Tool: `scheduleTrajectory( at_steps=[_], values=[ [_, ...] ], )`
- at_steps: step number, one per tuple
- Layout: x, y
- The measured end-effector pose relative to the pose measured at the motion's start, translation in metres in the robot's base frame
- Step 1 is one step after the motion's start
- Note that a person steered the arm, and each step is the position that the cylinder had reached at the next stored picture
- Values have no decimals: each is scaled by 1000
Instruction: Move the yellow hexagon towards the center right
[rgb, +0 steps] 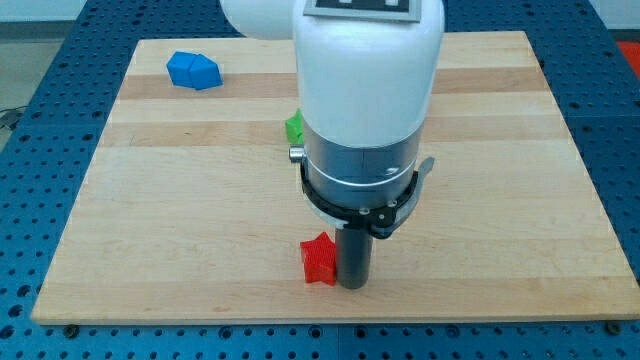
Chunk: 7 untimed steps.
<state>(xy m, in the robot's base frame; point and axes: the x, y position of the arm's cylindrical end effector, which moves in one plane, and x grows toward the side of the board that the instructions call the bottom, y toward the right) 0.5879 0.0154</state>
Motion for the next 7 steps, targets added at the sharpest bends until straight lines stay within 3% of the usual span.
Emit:
scheduleTrajectory(
  at_steps=[3,5,7],
  values=[
    [0,-28],
    [-19,63],
    [-30,63]
  ],
)
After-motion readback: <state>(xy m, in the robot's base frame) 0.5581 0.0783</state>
